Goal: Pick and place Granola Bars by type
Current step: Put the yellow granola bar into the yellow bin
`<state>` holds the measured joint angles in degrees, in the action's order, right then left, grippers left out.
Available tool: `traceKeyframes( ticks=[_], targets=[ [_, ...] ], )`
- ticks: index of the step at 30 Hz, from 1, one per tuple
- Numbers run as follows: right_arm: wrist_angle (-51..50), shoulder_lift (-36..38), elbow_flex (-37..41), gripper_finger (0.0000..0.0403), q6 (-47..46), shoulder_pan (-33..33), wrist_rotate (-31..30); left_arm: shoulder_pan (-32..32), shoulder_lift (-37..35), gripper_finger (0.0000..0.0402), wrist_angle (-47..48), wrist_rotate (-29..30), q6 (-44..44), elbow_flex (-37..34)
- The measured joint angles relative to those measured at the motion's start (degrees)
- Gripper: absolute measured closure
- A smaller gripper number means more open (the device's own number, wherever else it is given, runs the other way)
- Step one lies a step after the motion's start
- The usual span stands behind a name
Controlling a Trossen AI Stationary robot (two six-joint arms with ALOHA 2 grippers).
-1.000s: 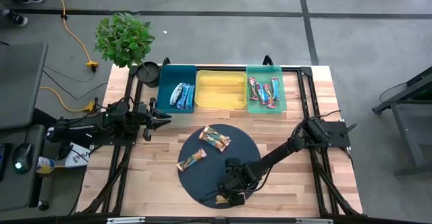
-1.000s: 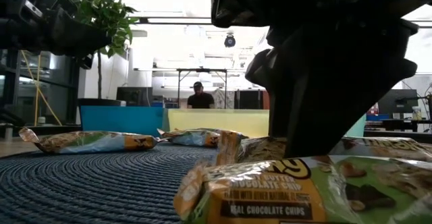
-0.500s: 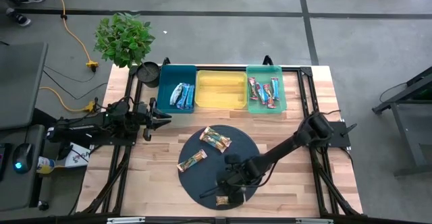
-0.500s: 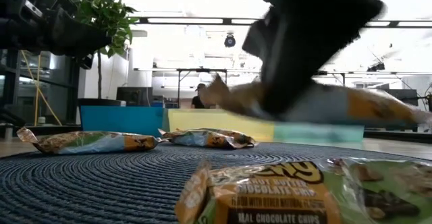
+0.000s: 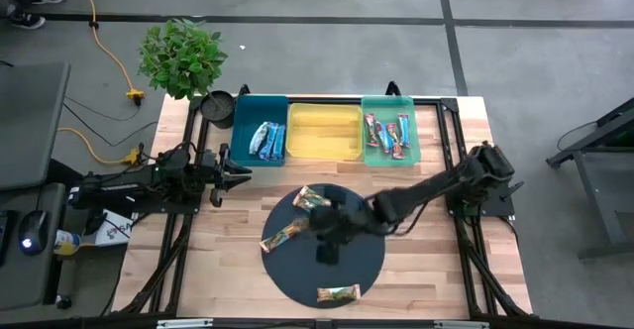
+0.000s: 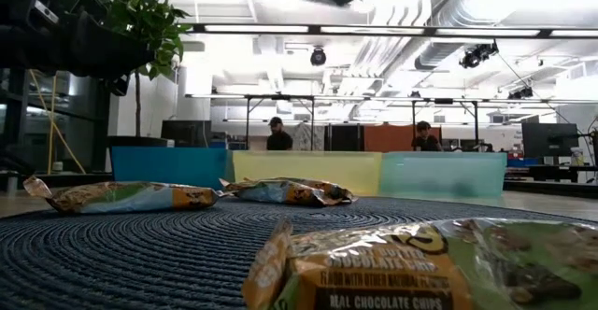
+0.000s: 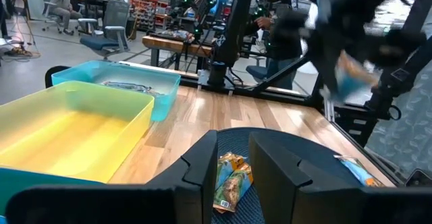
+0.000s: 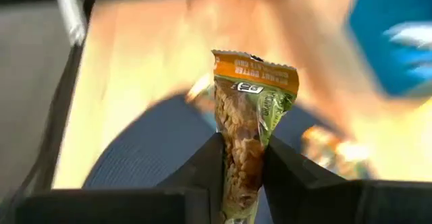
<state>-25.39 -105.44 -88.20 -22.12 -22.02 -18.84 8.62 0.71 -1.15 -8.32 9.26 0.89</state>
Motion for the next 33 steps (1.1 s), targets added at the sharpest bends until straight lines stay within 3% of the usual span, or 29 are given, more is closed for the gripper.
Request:
traceKeyframes(
  ticks=[9, 15, 27, 33],
  targets=[
    [7.3, 5.9, 0.0, 0.0329, 11.4, 9.8, -4.2, 0.0, 0.0, 0.0319, 0.0, 0.0, 0.0, 0.0],
    [11.6, 7.4, 0.0, 0.0329, 13.6, 16.5, 0.5, 0.0, 0.0, 0.0319, 0.0, 0.0, 0.0, 0.0],
    [16.5, 9.0, 0.0, 0.0329, 16.2, 23.6, 18.3, 0.0, 0.0, 0.0319, 0.0, 0.0, 0.0, 0.0],
    [15.1, 15.0, 0.0, 0.0329, 18.2, 25.1, 21.0, 0.0, 0.0, 0.0319, 0.0, 0.0, 0.0, 0.0]
  ],
)
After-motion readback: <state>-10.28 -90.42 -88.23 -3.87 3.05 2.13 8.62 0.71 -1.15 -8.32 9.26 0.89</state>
